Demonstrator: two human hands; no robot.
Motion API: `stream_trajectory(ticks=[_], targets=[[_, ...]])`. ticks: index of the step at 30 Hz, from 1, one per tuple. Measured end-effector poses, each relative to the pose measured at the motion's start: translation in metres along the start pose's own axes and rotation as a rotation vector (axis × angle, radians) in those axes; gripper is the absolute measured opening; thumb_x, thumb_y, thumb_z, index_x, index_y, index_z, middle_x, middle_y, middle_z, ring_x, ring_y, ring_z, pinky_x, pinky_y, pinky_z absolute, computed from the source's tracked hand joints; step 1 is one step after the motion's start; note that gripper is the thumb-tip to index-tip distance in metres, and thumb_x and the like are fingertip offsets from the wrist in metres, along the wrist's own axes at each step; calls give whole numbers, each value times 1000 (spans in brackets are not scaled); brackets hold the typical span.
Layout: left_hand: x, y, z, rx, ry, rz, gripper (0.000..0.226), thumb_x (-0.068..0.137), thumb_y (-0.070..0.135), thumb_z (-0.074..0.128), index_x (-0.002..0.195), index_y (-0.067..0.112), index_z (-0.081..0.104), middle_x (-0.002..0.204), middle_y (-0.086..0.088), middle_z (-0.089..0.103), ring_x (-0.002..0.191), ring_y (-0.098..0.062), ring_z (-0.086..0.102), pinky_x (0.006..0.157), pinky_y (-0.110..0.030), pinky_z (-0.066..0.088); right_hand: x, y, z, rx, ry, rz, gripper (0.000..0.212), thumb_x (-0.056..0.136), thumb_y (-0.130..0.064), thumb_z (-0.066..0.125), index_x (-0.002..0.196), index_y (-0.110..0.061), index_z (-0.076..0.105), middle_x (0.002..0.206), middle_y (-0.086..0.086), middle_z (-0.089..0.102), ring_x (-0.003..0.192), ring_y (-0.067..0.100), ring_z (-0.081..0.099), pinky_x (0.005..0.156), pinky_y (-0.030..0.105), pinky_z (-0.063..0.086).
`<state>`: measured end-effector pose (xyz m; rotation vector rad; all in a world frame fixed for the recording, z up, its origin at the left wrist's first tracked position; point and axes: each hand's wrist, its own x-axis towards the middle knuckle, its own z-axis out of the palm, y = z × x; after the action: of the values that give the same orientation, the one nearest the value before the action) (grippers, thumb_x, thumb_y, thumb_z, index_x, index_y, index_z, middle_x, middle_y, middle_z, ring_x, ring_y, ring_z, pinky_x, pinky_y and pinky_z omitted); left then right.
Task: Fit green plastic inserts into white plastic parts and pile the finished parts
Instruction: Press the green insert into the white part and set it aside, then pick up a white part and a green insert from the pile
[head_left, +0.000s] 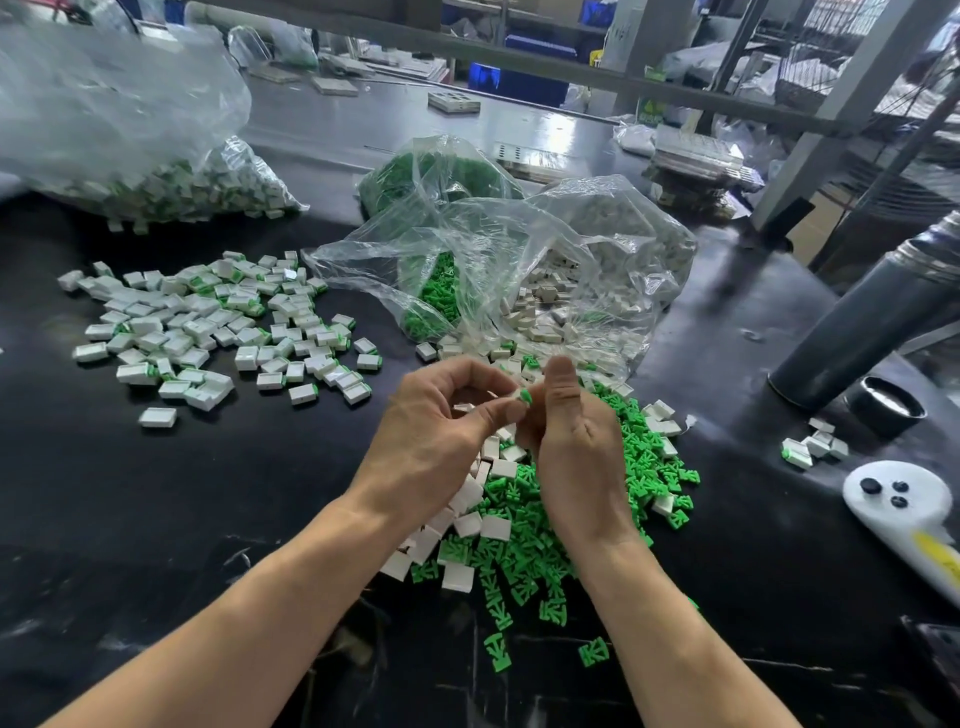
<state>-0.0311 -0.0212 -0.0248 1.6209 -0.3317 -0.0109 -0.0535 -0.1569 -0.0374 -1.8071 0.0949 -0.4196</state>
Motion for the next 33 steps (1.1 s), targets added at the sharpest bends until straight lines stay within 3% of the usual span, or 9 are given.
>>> stream_trajectory(ticks=[4, 8, 16, 21, 25, 29, 33], targets=[[2, -1, -5, -7, 44, -4, 9, 88, 10, 79, 89, 18, 73, 75, 8, 73, 67, -1, 64, 60, -16, 51, 1, 1, -13, 2, -28, -105, 25, 102, -46, 58, 93, -26, 69, 83, -2, 70, 70, 9, 60, 63, 33, 47], [3, -2, -7, 31, 41, -9, 7, 90, 10, 77, 94, 14, 74, 83, -1, 75, 72, -7, 66, 65, -20, 55, 0, 3, -15, -33, -84, -155, 5, 98, -30, 71, 100, -26, 73, 91, -11, 74, 87, 8, 69, 73, 16, 52], [-2, -3, -6, 223, 2, 63, 16, 86, 20, 82, 96, 28, 71, 83, 13, 72, 73, -8, 67, 69, -34, 60, 0, 4, -14, -82, -10, -85, 9, 99, -26, 70, 90, -26, 71, 80, -14, 71, 74, 4, 64, 66, 12, 46], [-3, -3, -8, 435, 33, 194, 15, 84, 29, 83, 93, 34, 72, 89, 20, 66, 79, -6, 65, 69, -24, 56, -1, 4, -12, -94, 0, -23, 11, 100, -29, 68, 90, -25, 70, 77, -14, 70, 65, 1, 59, 59, 16, 47], [3, -9, -24, 635, 74, 125, 12, 86, 32, 79, 94, 33, 70, 93, 22, 58, 83, 2, 59, 83, -22, 55, 2, 5, -20, -206, 37, -8, 15, 99, -37, 68, 87, -28, 70, 77, -15, 70, 69, 5, 63, 60, 23, 50], [13, -15, -49, 845, 172, -14, 13, 92, 30, 74, 103, 23, 72, 102, 7, 65, 94, -13, 63, 93, -39, 56, 5, 11, -28, -422, 86, 13, 19, 98, -41, 67, 86, -27, 70, 70, -11, 66, 69, 9, 61, 64, 31, 49], [24, -18, -67, 987, 316, -63, 16, 93, 28, 74, 106, 19, 74, 108, -5, 71, 99, -27, 66, 91, -42, 54, 8, 10, -34, -539, 110, 43, 18, 98, -42, 66, 92, -27, 72, 77, -12, 68, 75, 13, 64, 72, 35, 53]])
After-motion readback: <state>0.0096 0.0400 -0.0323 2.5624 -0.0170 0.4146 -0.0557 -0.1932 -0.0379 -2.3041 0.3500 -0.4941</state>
